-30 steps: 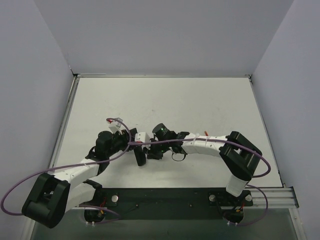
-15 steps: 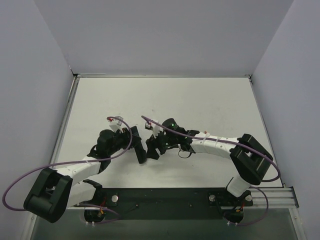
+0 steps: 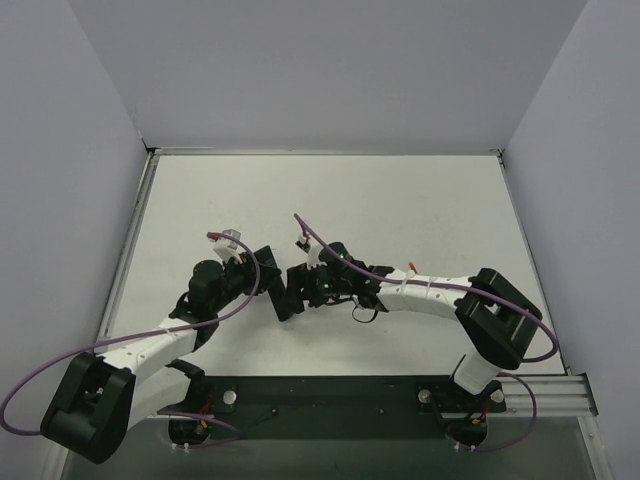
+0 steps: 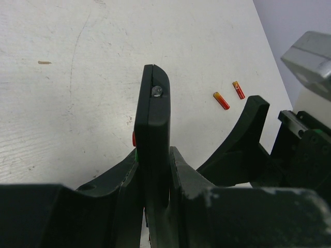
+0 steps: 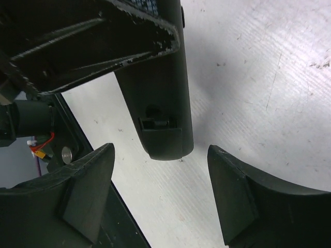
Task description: Load the batteries into the remote control
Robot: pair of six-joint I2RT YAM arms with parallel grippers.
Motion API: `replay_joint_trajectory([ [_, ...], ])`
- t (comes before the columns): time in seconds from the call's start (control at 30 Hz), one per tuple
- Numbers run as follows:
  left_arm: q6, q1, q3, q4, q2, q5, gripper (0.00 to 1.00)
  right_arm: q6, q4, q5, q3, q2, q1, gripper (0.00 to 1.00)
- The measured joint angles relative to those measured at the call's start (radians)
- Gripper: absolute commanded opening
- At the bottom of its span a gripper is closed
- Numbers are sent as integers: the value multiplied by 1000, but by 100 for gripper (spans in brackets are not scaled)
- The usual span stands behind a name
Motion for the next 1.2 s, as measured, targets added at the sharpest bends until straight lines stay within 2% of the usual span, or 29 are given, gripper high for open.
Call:
replay_joint_trajectory([
  [0.1, -3, 0, 0, 0, -2, 0, 0, 14, -2, 24, 3, 25, 16, 59],
  [0.17, -3, 0, 0, -2, -2, 0, 0, 20, -2, 38, 6, 37, 26, 52],
  [0.2, -3, 0, 0, -2, -2, 0, 0, 22, -2, 45, 6, 39, 27, 45],
  [0.3, -4, 0, 0, -5, -2, 0, 0, 29, 1, 62, 6, 39, 27, 36],
  [0.77, -10, 0, 0, -9, -3, -3, 0, 31, 6, 70, 10, 41, 28, 35],
  [0.9, -10, 0, 0, -10, -3, -4, 0, 27, 11, 64, 19, 55, 28, 21],
  [1.1, -10, 0, -1, -14, -3, -5, 0, 5, 11, 60, 20, 56, 29, 5],
  [1.2, -9, 0, -1, -19, -4, -11, 0, -10, 8, 63, 21, 55, 29, 3],
])
